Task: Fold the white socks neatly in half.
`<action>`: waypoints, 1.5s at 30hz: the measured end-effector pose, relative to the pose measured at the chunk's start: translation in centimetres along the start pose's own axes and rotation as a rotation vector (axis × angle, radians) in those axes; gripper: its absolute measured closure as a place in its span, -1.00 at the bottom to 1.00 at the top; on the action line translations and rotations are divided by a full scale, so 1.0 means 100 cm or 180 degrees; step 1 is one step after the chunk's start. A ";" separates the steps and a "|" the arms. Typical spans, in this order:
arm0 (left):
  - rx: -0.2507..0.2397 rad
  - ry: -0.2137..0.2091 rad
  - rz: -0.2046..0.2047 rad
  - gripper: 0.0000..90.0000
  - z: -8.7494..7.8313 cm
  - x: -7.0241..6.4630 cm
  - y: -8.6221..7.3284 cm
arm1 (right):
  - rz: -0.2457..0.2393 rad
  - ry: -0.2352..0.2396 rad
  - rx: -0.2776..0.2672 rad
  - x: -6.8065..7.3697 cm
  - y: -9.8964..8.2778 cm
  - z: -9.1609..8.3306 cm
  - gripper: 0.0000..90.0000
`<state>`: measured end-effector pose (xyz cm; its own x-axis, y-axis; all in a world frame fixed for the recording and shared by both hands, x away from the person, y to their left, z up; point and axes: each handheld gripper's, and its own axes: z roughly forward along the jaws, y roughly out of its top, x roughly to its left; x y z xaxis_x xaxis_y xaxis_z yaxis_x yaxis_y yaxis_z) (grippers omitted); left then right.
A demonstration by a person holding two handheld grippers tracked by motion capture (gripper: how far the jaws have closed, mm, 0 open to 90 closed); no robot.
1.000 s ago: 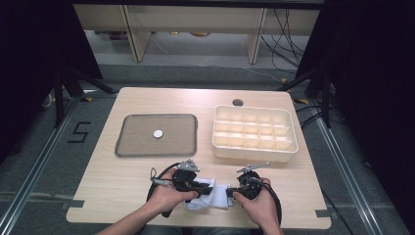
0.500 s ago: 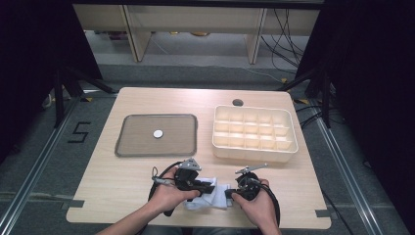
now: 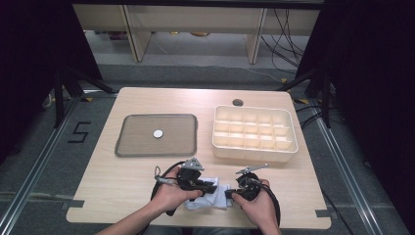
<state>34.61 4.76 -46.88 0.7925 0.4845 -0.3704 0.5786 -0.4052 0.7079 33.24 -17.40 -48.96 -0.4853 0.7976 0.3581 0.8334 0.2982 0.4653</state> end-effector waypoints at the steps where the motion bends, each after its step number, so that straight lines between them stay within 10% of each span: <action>1: 0.0022 0.0004 0.0020 0.80 0.000 0.001 0.001 | -0.0002 -0.0017 -0.0013 0.000 0.000 0.000 0.89; 14: 0.0071 0.0069 0.0008 0.80 0.005 0.003 0.000 | 0.0124 0.0045 0.0040 0.007 0.000 0.002 0.89; 20: 0.0140 0.0123 -0.0134 0.79 0.005 0.000 -0.002 | -0.0051 0.0036 -0.0089 0.002 0.001 -0.004 0.87; 23: 0.0099 0.0079 0.0039 0.78 0.007 0.004 0.000 | -0.0015 -0.0015 -0.0158 0.000 0.002 -0.013 0.86; 40: 0.0173 0.0132 0.0055 0.72 0.019 0.002 -0.001 | 0.0351 -0.0072 -0.0322 -0.007 0.003 -0.045 0.79; 45: 0.0171 0.0121 0.0076 0.69 0.021 0.000 0.001 | 0.0239 -0.0126 -0.0432 -0.012 0.004 -0.049 0.79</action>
<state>35.08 3.09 -48.10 0.7990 0.5028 -0.3299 0.5699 -0.4577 0.6825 32.84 -20.84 -45.29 -0.4100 0.8359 0.3650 0.8222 0.1655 0.5446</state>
